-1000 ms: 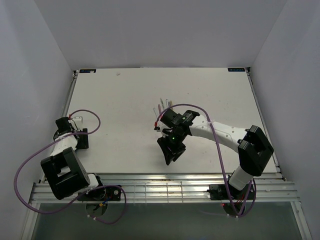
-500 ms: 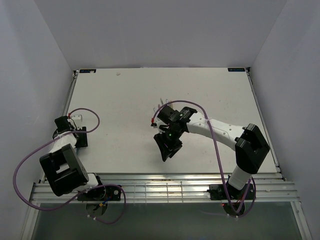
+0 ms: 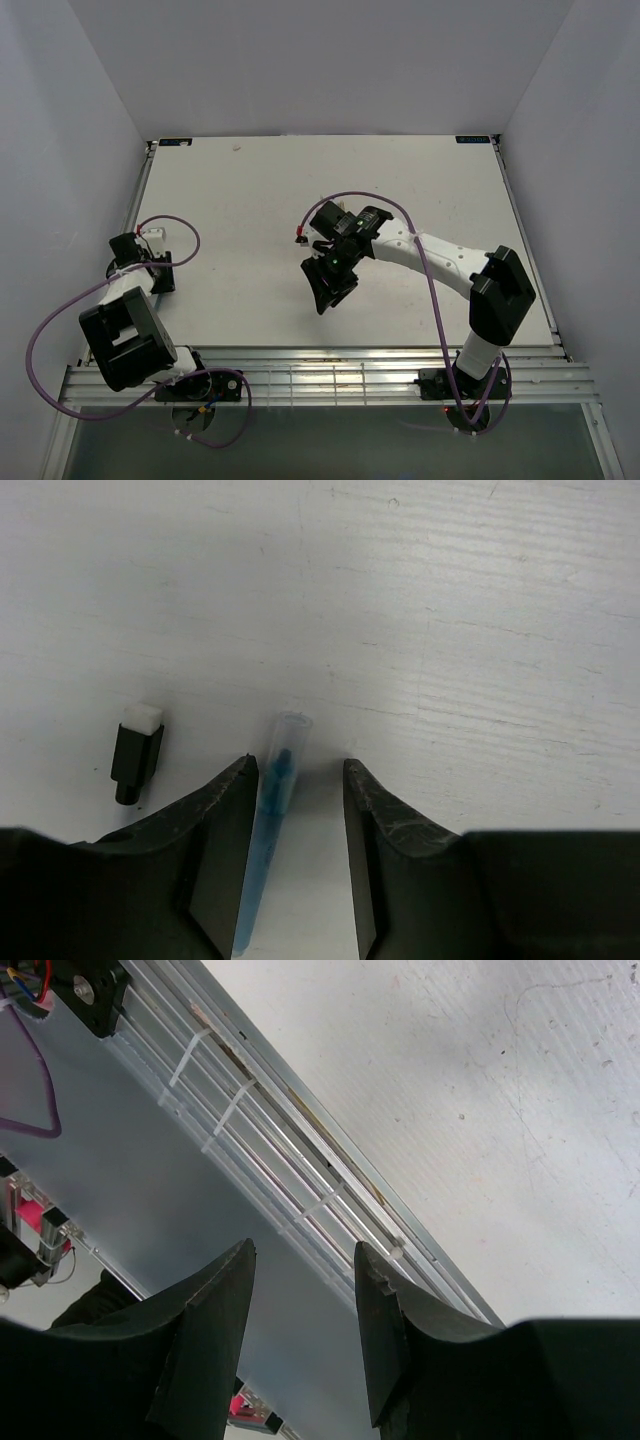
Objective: Open the pen caps
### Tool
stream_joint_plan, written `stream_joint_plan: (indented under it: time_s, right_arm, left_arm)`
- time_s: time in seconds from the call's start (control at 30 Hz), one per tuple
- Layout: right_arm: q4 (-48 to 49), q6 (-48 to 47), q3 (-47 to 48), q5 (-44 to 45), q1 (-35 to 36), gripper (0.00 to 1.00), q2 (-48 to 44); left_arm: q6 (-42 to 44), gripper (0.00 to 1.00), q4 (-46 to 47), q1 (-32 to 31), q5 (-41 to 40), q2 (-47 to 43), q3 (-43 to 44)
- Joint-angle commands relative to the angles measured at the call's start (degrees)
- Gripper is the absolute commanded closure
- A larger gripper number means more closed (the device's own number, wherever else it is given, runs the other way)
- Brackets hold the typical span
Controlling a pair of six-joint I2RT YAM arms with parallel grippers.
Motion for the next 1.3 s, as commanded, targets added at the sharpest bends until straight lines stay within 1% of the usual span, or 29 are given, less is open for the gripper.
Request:
stream_joint_plan:
  time_s: [0.0,0.07,0.13,0.2,0.33,0.37,0.43,0.47,0.53,0.63,0.67,0.73,0.77,0.8,0.83,0.87,0.93,0.97,1.0,1.03,1.07,1.1,1.13,1.17,1.2,1.23,1.27]
  right_arm:
    - [-0.01,0.68,2.61,-0.77,0.08,0.49,-0.09]
    - [0.17,0.68,2.88,-0.86,-0.01,0.49,-0.18]
    - [0.25,0.77,3.41,-0.95,-0.01,0.49,-0.09]
    - [0.25,0.68,3.76,-0.77,-0.10,0.49,-0.18]
    - [0.17,0.68,3.67,-0.33,-0.45,0.49,-0.70]
    - [0.25,0.77,3.58,-0.24,-0.63,0.49,-0.88]
    - [0.25,0.95,3.32,0.72,-0.72,0.49,-1.14]
    - [0.25,1.04,3.32,0.99,-0.80,0.49,-1.32]
    - [0.43,1.82,3.41,2.22,-1.15,0.49,-1.40]
    - [1.92,3.75,3.41,2.31,-2.21,0.49,-2.28]
    - [2.36,4.20,3.49,2.31,-2.56,0.49,-2.55]
    - [3.24,5.51,3.84,2.39,-3.44,0.49,-2.81]
    - [3.24,5.95,4.28,2.57,-3.96,0.49,-2.90]
    - [3.24,6.22,5.42,3.01,-4.92,0.49,-3.16]
    - [3.16,6.40,6.13,3.10,-5.63,0.49,-3.34]
    - [3.15,6.57,6.74,3.10,-6.42,0.49,-3.34]
    - [2.81,6.75,8.15,2.75,-8.97,0.49,-3.60]
    - [3.41,6.49,7.98,2.75,-9.93,0.49,-4.21]
    - [4.03,6.40,7.54,2.57,-12.03,0.49,-4.57]
    - [4.90,6.22,6.32,1.87,-13.01,0.49,-5.18]
    - [6.91,6.13,5.70,1.35,-14.06,0.50,-5.27]
    - [7.72,5.61,5.61,-0.75,-15.64,0.51,-5.27]
    - [8.60,4.91,5.87,-1.81,-16.09,0.51,-5.19]
    - [9.74,4.21,5.87,-2.17,-16.27,0.51,-5.10]
    - [12.88,3.50,5.69,-2.70,-16.27,0.52,-5.10]
    - [15.35,3.50,5.00,-4.01,-16.27,0.51,-4.92]
    - [17.37,3.58,3.95,-5.94,-16.27,0.51,-4.31]
  left_arm:
    - [-0.30,0.51,-1.46,-0.08,-0.02,0.89,-3.90]
    - [-0.48,0.53,-1.46,-0.17,-0.37,0.45,-4.08]
    - [-0.48,0.60,-1.54,-0.26,-0.37,0.97,-4.08]
    - [-0.48,0.60,-1.54,-0.43,-0.55,1.59,-4.00]
    - [-0.13,0.68,-1.81,-0.78,0.07,1.77,-3.82]
    - [-0.04,0.75,-1.81,-1.04,0.24,1.77,-3.82]
    - [0.14,0.86,-2.33,-1.22,1.91,2.29,-2.86]
    - [0.14,1.00,-3.99,-1.31,2.78,2.82,-1.81]
    - [0.67,1.00,-6.45,-1.49,5.85,5.61,2.06]
    - [-0.65,1.00,-13.03,-2.45,9.37,8.70,8.56]
    - [-1.26,1.00,-14.28,-4.02,13.21,9.84,10.31]
    - [-4.42,1.00,-15.08,-7.44,15.18,9.42,15.05]
    - [-5.56,1.00,-14.73,-11.73,16.32,8.46,16.47]
    - [-6.79,1.00,-14.47,-13.77,16.94,8.10,18.05]
    - [-10.98,1.00,-13.33,-15.10,18.16,7.83,21.28]
    - [-13.46,1.00,-12.37,-16.94,23.31,7.74,22.71]
    - [-18.38,1.00,-10.26,-19.32,28.26,7.83,25.26]
    - [-25.10,1.00,-6.16,-22.03,30.54,7.66,26.23]
    - [-28.65,1.00,-3.24,-23.53,33.79,7.31,25.98]
    - [-32.52,1.00,5.75,-24.94,34.60,5.48,24.84]
    - [-42.74,1.00,11.93,-27.22,35.13,4.33,21.00]
    - [-49.10,1.00,18.43,-27.85,36.44,3.27,18.27]
    - [-55.95,1.00,27.11,-29.94,37.33,2.04,15.37]
    - [-68.38,1.00,40.68,-32.49,36.99,1.94,12.90]
    - [-73.20,1.00,46.04,-34.25,36.29,2.12,9.83]
    - [-76.55,1.00,53.14,-35.92,35.32,3.60,9.54]
    - [-78.85,1.00,54.60,-38.99,35.49,4.48,9.89]
